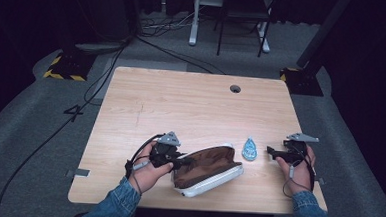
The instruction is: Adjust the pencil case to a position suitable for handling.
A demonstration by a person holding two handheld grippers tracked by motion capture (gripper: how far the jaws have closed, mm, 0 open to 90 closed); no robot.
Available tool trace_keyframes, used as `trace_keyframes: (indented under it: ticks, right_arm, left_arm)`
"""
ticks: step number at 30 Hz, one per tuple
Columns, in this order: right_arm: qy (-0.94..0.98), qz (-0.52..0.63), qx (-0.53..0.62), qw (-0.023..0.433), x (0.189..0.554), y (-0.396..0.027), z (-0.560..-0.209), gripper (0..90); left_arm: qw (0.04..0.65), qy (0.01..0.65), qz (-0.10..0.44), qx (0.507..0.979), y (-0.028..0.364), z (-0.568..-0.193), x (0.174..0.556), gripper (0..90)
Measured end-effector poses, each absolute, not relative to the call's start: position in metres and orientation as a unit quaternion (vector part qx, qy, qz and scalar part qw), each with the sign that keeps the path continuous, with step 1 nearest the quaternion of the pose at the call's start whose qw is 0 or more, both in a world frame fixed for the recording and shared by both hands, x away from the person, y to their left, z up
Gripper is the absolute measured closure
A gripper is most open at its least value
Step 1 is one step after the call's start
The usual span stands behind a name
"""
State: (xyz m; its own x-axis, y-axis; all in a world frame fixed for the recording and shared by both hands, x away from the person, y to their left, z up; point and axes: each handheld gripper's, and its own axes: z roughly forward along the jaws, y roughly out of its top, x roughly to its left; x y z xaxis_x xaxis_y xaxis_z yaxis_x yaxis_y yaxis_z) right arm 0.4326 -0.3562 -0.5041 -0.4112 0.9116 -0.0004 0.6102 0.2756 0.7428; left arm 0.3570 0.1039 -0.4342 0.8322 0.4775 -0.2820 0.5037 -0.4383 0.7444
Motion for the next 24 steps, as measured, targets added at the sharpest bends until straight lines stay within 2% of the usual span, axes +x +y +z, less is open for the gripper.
trace_keyframes:
  ticks: [24]
  right_arm:
    - [0.768, 0.341, 0.495, 0.220, 0.433, -0.356, -0.504, 17.9]
  left_arm:
    - [0.411, 0.292, -0.013, 0.864, 0.103, -0.445, 0.360, 76.5]
